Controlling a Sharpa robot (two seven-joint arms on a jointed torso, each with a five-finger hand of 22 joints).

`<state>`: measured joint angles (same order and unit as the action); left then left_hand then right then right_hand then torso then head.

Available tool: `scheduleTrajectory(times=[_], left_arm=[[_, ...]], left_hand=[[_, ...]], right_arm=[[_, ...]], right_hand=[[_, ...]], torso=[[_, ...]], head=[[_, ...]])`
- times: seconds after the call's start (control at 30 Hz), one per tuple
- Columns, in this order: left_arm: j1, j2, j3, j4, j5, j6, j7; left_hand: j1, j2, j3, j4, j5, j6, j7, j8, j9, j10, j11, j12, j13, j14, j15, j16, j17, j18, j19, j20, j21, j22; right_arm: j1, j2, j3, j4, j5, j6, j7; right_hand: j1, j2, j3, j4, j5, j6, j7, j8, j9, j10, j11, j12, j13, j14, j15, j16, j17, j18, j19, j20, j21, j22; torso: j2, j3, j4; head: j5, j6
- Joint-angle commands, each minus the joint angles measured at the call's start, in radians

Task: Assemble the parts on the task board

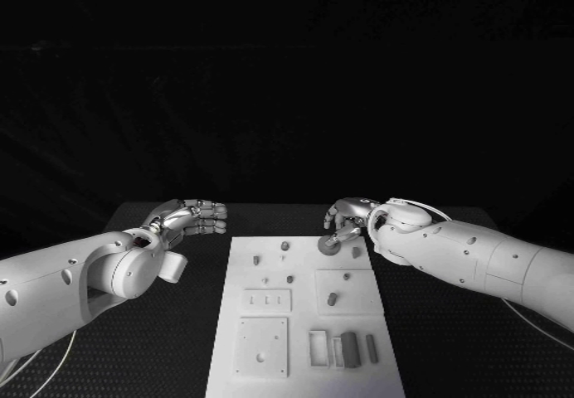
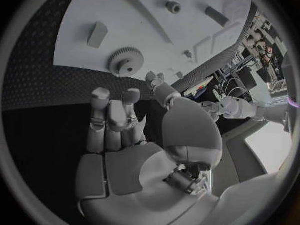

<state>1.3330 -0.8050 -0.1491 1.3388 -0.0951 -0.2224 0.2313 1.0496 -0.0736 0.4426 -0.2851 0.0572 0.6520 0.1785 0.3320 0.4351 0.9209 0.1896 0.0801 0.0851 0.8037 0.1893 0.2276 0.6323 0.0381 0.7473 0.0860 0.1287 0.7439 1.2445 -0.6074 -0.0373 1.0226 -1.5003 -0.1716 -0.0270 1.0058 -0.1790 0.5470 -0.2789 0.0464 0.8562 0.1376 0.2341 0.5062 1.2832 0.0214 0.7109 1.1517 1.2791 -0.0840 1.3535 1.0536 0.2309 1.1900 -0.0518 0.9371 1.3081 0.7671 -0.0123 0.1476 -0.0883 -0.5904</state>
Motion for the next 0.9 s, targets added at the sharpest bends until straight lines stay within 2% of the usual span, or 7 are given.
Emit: scheduleTrajectory(times=[0.03,0.27,0.37,0.63,0.9], left_arm=[[0.002,0.002,0.001,0.001,-0.011,0.01,0.011],[0.002,-0.002,0.001,0.002,-0.011,0.01,0.01],[0.002,-0.001,0.001,0.0,-0.011,0.011,0.01],[0.002,0.003,0.001,-0.003,-0.011,0.011,0.01],[0.002,0.003,0.001,-0.004,-0.011,0.012,0.009]], left_hand=[[-0.003,0.006,-0.004,0.0,-0.004,0.008,0.033,-0.003,0.0,0.008,0.001,-0.002,0.001,-0.004,0.003,-0.007,0.001,0.01,0.0,0.005,-0.005,0.001],[-0.002,0.006,-0.004,0.0,-0.004,0.008,0.033,-0.003,0.0,0.009,0.002,-0.002,0.001,-0.004,0.003,-0.007,0.001,0.01,0.0,0.005,-0.006,0.001],[-0.002,0.006,-0.004,0.0,-0.004,0.008,0.033,-0.003,0.0,0.009,0.002,-0.002,0.001,-0.004,0.003,-0.007,0.001,0.01,0.0,0.005,-0.006,0.001],[-0.002,0.007,-0.004,-0.001,-0.004,0.007,0.034,-0.004,-0.001,0.009,0.002,-0.003,0.001,-0.004,0.003,-0.007,0.001,0.01,0.0,0.005,-0.006,0.002],[-0.002,0.007,-0.004,0.0,-0.004,0.006,0.034,-0.004,-0.001,0.009,0.002,-0.003,0.0,-0.004,0.004,-0.008,0.001,0.01,0.0,0.006,-0.006,0.002]], right_arm=[[-0.006,0.007,0.0,-0.008,-0.041,0.025,0.018],[-0.019,0.012,-0.002,-0.02,-0.072,-0.015,0.004],[-0.021,0.015,-0.002,-0.024,-0.077,-0.017,0.001],[-0.029,0.027,-0.003,-0.033,-0.091,-0.009,-0.007],[-0.041,0.039,-0.005,-0.053,-0.091,-0.003,-0.007]], right_hand=[[0.004,0.004,-0.008,0.0,0.003,-0.006,0.001,-0.005,-0.001,0.003,0.002,0.007,0.004,0.006,-0.001,0.004,0.0,0.031,0.005,-0.006,0.006,0.019],[0.009,0.006,-0.009,-0.002,0.003,-0.005,0.001,-0.005,-0.001,-0.004,0.002,0.013,0.011,0.002,0.0,0.003,-0.005,0.031,0.004,-0.008,0.005,0.018],[0.017,0.005,-0.012,-0.004,0.003,-0.005,0.002,-0.005,-0.002,-0.015,0.003,0.025,0.026,0.008,0.0,0.011,0.007,0.031,0.006,-0.01,0.007,0.018],[0.032,0.01,-0.024,-0.003,0.004,-0.005,0.003,-0.005,-0.003,-0.046,0.006,0.186,0.152,0.043,0.004,0.06,0.068,0.031,0.013,-0.015,0.018,0.019],[0.032,0.017,-0.023,-0.002,0.003,-0.005,0.006,-0.005,-0.003,-0.058,0.008,0.22,0.171,0.048,0.006,0.07,0.079,0.031,0.014,-0.015,0.02,0.019]], torso=[[0.0,-0.0009,-0.0007],[0.0,-0.0016,-0.0023],[0.0,-0.0015,-0.0015],[0.0,-0.0007,-0.0019],[0.0,-0.0003,-0.0014]], head=[[0.005,-0.003],[0.008,-0.007],[0.007,-0.008],[0.014,-0.013],[0.015,-0.016]])
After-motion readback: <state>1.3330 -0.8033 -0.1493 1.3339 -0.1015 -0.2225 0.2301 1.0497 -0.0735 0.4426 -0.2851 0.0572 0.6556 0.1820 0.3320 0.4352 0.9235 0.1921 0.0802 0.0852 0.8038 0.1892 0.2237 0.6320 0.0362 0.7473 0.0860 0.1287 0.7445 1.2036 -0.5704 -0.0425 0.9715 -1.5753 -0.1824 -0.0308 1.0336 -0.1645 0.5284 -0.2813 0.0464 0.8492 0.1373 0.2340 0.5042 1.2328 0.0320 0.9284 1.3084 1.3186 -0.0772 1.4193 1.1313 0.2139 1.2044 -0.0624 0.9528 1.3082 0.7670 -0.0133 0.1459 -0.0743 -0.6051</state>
